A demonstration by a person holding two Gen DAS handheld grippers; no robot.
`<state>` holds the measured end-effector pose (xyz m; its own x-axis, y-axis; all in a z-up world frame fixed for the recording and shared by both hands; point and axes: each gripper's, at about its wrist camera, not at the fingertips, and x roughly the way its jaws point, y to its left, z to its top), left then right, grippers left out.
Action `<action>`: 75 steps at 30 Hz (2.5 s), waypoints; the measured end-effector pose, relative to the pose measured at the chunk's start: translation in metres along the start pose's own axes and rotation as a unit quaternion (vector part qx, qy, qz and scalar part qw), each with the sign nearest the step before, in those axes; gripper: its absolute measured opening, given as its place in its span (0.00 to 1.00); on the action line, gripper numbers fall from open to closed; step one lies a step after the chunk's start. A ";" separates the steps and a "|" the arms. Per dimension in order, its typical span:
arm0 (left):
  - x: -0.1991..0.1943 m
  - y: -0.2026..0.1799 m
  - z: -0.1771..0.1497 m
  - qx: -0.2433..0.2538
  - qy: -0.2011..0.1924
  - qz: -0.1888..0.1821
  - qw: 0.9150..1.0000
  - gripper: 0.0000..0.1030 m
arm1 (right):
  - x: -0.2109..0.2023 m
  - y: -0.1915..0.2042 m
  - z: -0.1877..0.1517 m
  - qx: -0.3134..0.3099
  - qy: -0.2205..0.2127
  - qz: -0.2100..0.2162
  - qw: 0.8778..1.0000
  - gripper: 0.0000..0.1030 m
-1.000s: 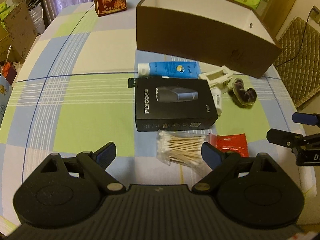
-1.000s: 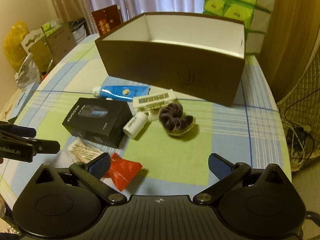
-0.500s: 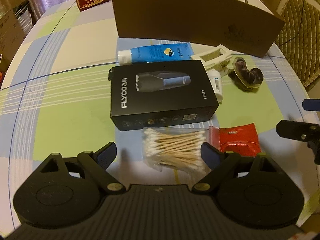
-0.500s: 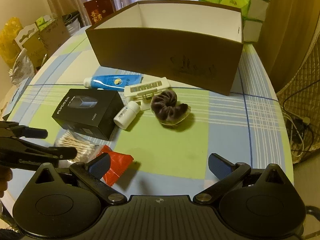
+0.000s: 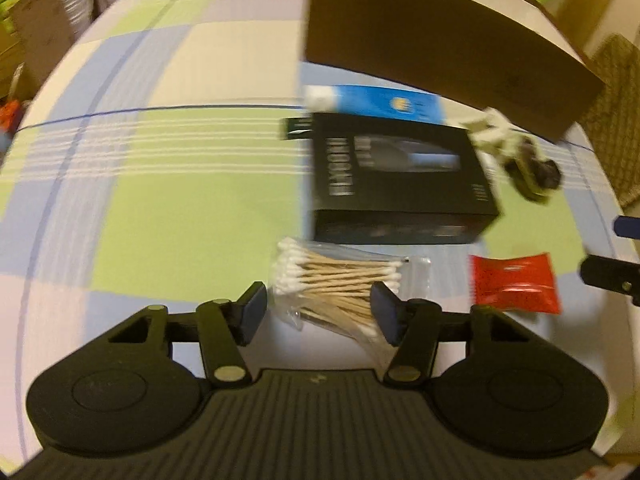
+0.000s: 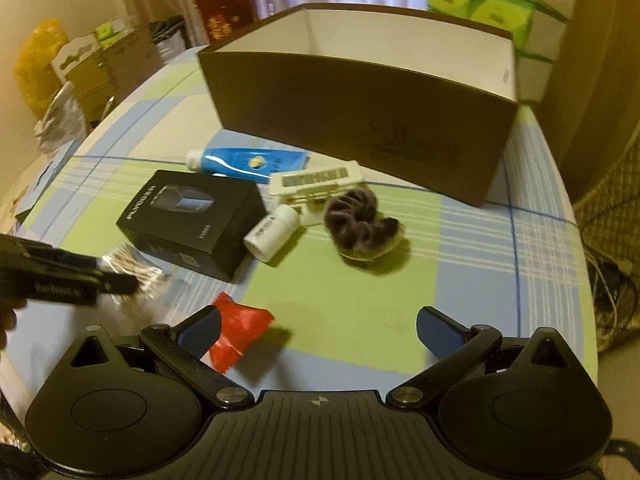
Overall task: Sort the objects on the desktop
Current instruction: 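Grasp the cotton swab bag with the left tool while the right tool grasps the red packet, then carry the swab bag and red packet with both tools into the cardboard box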
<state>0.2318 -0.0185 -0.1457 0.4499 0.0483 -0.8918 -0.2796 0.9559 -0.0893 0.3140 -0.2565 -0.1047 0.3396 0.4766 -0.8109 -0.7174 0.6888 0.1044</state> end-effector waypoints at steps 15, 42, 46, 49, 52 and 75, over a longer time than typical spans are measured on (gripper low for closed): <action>-0.020 0.051 -0.020 -0.066 -0.007 0.050 0.997 0.63 | 0.036 0.055 -0.010 -0.235 0.005 0.079 0.969 0.51; 0.001 0.009 -0.008 0.055 -0.007 0.028 0.998 0.34 | 0.031 0.006 -0.025 -0.076 0.059 0.023 0.995 0.35; -0.002 0.018 -0.010 0.038 -0.002 0.036 0.999 0.38 | 0.030 0.009 -0.023 -0.075 0.048 0.021 0.996 0.66; -0.002 0.021 -0.010 0.032 -0.001 0.037 0.999 0.38 | 0.033 0.011 -0.021 -0.078 0.050 0.022 0.995 0.66; -0.002 0.017 -0.011 0.042 -0.001 0.034 0.999 0.38 | 0.036 0.012 -0.022 -0.081 0.060 0.022 0.995 0.66; -0.046 -0.013 -0.007 0.089 -0.039 -0.022 0.995 0.22 | 0.005 0.014 -0.009 -0.070 0.019 0.040 0.997 0.47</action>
<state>0.2085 -0.0352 -0.1067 0.5239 0.0209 -0.8515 -0.1070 0.9934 -0.0414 0.2998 -0.2492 -0.1126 0.2564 0.5042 -0.8246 -0.8202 0.5648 0.0903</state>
